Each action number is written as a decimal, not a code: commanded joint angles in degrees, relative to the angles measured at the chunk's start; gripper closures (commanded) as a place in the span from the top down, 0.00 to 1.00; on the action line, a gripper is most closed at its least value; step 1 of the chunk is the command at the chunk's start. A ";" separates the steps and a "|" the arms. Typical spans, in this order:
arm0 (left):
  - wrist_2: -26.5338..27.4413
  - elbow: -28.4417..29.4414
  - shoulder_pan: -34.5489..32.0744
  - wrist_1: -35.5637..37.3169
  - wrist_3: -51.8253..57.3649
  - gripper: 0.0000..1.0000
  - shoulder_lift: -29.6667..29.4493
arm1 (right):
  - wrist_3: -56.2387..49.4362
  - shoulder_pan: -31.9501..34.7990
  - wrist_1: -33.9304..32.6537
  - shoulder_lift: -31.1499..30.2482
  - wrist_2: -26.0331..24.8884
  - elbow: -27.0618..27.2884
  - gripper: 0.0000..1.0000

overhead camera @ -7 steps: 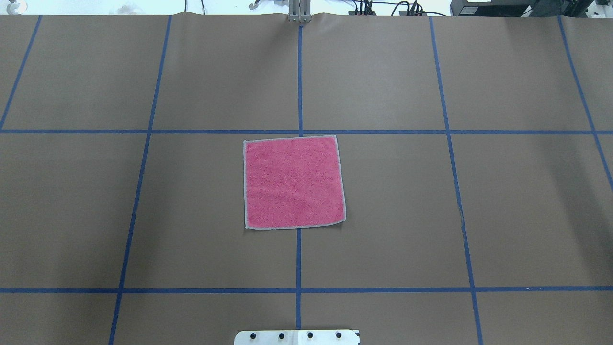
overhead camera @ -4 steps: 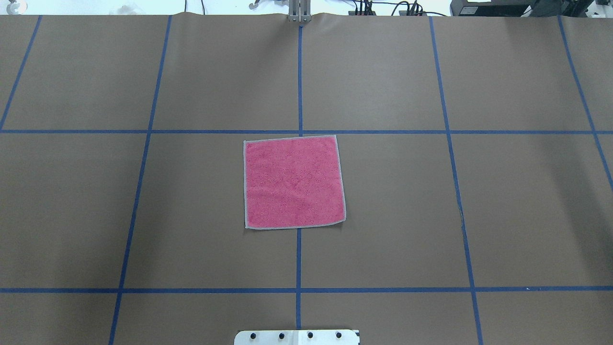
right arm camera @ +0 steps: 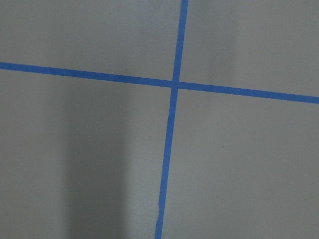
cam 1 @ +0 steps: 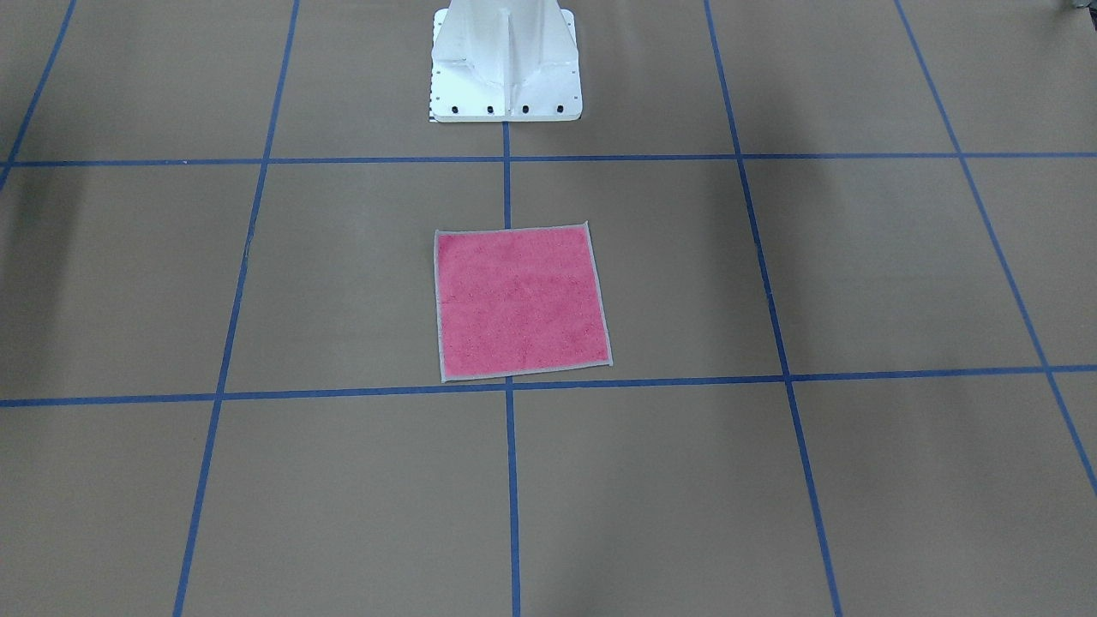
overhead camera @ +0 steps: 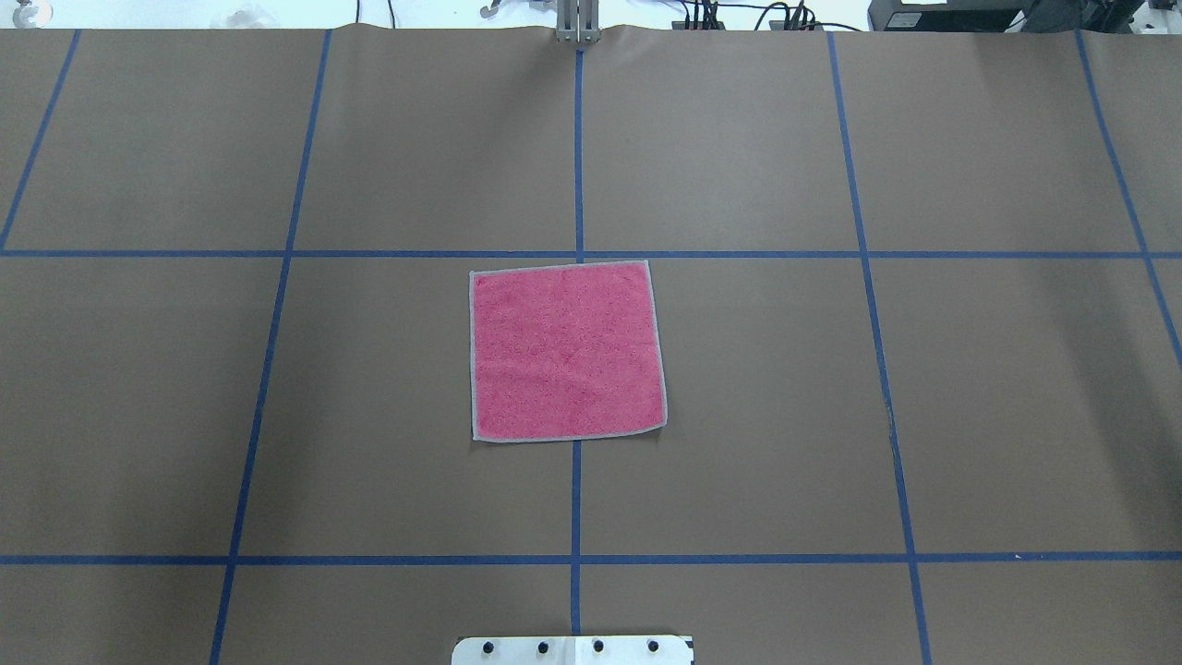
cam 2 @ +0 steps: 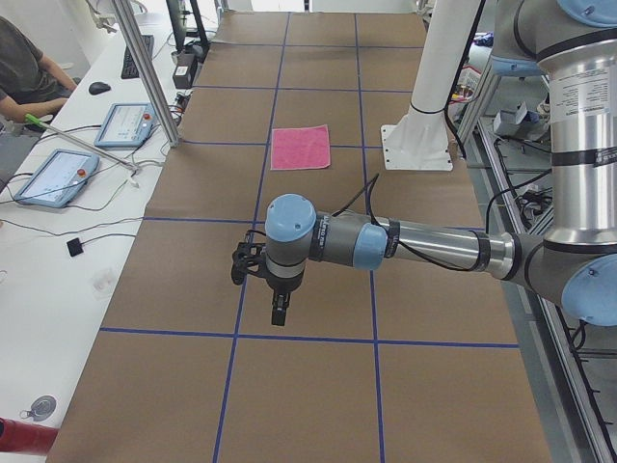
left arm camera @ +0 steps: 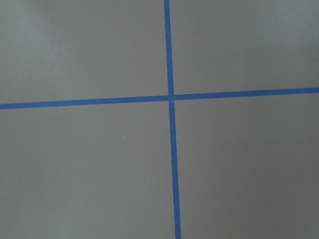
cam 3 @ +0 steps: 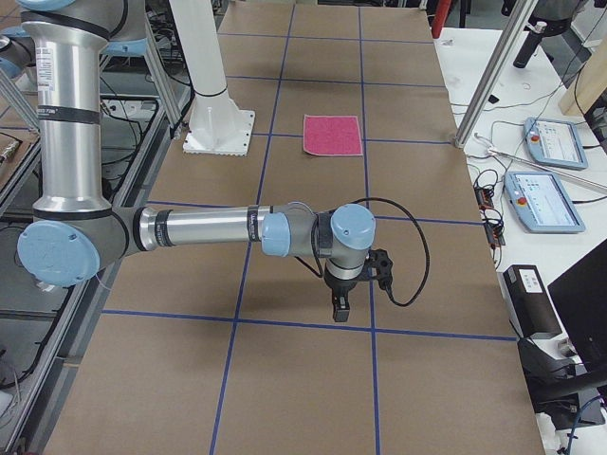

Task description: Fold towel twice with both arms

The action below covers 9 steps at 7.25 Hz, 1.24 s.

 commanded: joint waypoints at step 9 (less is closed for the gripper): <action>-7.14 -0.24 2.89 -6.64 -16.19 1.00 -0.34 | -0.08 -1.31 1.03 1.26 -0.21 -0.28 1.00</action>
